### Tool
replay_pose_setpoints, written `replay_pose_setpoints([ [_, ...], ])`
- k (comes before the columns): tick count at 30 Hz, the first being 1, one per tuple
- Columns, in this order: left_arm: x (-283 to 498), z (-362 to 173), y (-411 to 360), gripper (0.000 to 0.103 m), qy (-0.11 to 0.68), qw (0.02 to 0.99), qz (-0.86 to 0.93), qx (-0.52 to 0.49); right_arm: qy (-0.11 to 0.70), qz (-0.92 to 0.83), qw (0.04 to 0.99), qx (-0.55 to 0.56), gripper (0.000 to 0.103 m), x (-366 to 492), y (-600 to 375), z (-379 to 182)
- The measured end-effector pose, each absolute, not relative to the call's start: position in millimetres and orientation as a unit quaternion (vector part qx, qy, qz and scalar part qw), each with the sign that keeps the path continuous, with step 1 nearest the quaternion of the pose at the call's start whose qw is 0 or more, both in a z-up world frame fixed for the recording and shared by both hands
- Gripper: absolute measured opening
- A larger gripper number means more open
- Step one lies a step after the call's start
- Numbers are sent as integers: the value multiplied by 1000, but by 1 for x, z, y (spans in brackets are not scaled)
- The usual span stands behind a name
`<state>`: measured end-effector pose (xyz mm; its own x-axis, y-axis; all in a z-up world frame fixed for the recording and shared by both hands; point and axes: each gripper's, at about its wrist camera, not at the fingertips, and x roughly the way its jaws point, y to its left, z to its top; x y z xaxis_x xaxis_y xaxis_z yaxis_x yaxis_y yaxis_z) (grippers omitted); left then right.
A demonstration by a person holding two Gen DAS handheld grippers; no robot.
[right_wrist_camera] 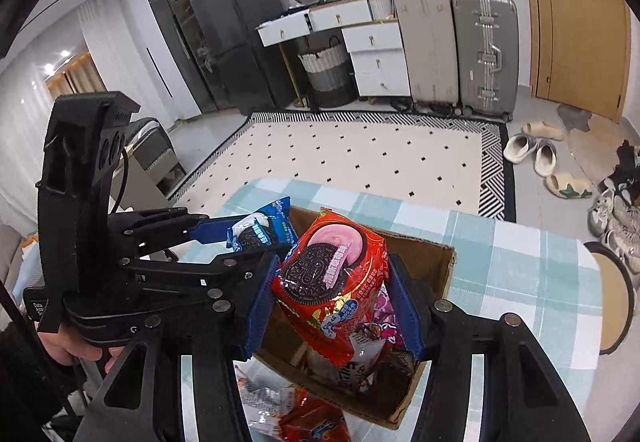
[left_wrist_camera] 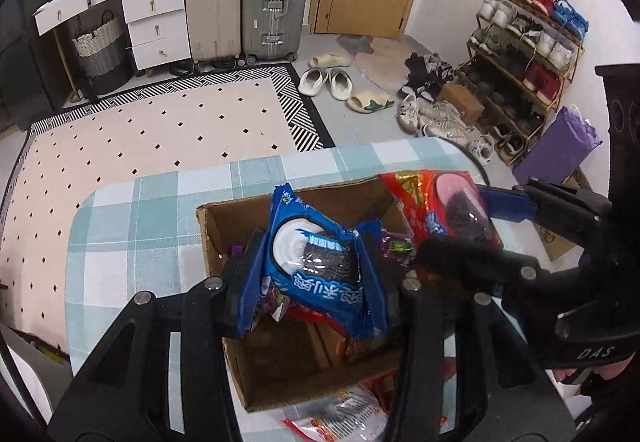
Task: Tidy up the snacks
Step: 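Carry both Oreo packets over the SF box and release them inside, then move both open grippers back over the remaining snacks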
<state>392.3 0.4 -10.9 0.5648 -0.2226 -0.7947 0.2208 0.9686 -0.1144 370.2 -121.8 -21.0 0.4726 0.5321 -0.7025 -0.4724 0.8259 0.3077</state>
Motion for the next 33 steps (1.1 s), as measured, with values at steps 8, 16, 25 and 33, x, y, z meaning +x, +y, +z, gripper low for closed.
replay_pose_setpoints([
  [8, 418, -60, 4, 42, 468, 873, -135, -14, 464, 291, 835, 42, 55, 386, -118, -69],
  [16, 423, -77, 16, 47, 476, 869, -135, -28, 459, 283, 841, 47, 63, 382, -120, -72],
  [25, 383, -43, 26, 75, 433, 894, -114, -17, 430, 284, 855, 53, 73, 354, -128, -36],
  [33, 305, -17, 40, 82, 370, 926, -78, -6, 402, 283, 869, 49, 80, 307, -141, -4],
])
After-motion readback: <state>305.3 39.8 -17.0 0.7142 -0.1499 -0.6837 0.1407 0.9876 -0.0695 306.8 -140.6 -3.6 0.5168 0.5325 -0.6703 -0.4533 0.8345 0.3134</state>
